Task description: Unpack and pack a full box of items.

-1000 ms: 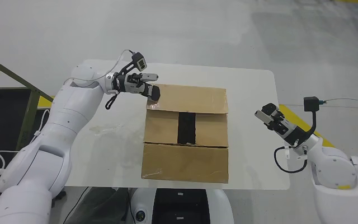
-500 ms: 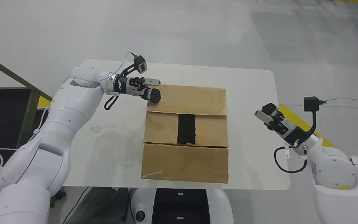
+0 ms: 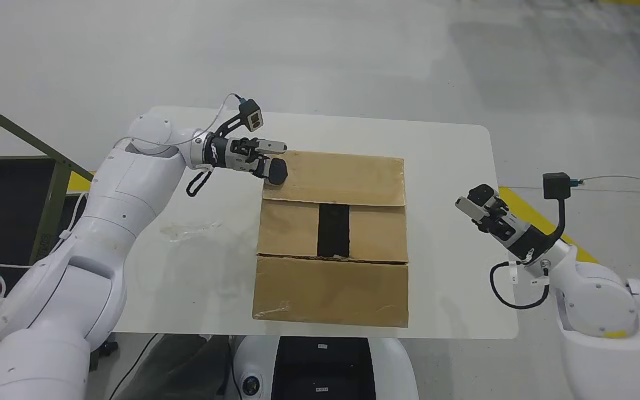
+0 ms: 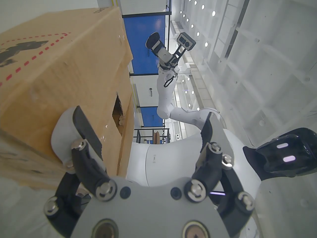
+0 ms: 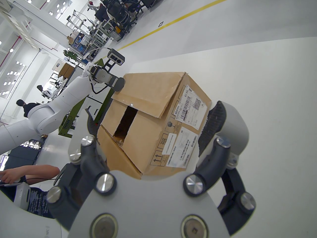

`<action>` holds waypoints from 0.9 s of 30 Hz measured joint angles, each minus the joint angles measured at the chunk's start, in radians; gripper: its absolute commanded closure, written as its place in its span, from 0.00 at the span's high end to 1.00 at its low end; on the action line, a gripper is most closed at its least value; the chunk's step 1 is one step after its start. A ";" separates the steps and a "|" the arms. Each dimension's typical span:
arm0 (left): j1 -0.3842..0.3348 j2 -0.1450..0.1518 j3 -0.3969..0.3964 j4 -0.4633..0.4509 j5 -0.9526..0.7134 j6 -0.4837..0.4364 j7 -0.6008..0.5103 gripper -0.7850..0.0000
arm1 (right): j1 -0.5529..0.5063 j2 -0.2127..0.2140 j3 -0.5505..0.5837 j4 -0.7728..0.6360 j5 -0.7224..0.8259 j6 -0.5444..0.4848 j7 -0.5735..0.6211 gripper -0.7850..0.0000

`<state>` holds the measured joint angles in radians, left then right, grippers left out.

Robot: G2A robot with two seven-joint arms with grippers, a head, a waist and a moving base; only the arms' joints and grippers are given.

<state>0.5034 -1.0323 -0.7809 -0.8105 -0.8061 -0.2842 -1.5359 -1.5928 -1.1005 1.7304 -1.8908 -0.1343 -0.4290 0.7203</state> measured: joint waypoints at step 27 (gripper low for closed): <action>0.000 0.000 0.000 0.000 0.000 0.000 0.000 1.00 | -0.131 0.008 -0.004 -0.024 0.160 0.012 0.107 1.00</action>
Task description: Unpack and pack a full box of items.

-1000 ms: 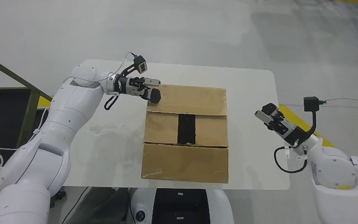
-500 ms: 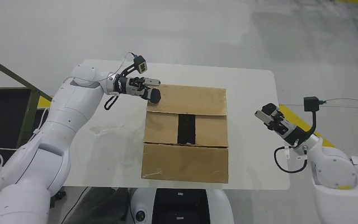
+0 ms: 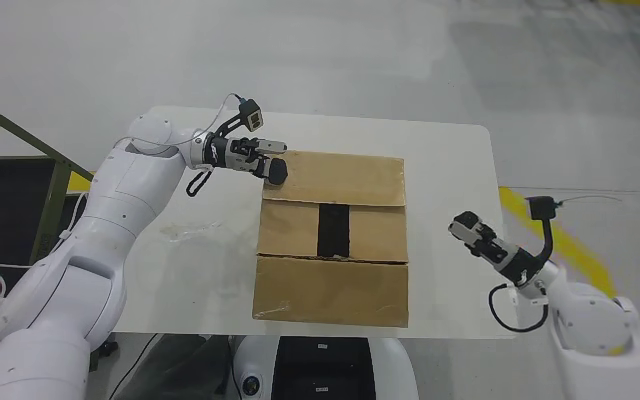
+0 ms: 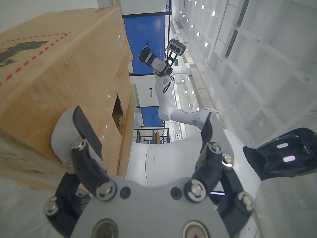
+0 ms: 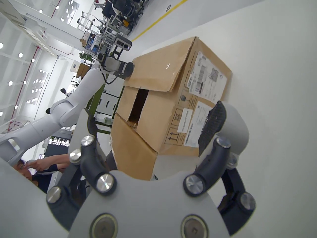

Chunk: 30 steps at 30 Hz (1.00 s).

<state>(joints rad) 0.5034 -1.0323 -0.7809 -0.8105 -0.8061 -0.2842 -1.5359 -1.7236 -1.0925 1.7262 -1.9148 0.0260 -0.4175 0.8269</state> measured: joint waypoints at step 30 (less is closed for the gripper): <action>0.000 0.000 0.000 0.000 0.000 0.000 0.000 1.00 | -0.136 0.009 -0.038 -0.026 0.039 0.023 0.107 1.00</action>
<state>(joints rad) 0.5034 -1.0323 -0.7809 -0.8105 -0.8061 -0.2842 -1.5359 -1.8600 -1.0832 1.6883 -1.9406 0.0650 -0.3946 0.9337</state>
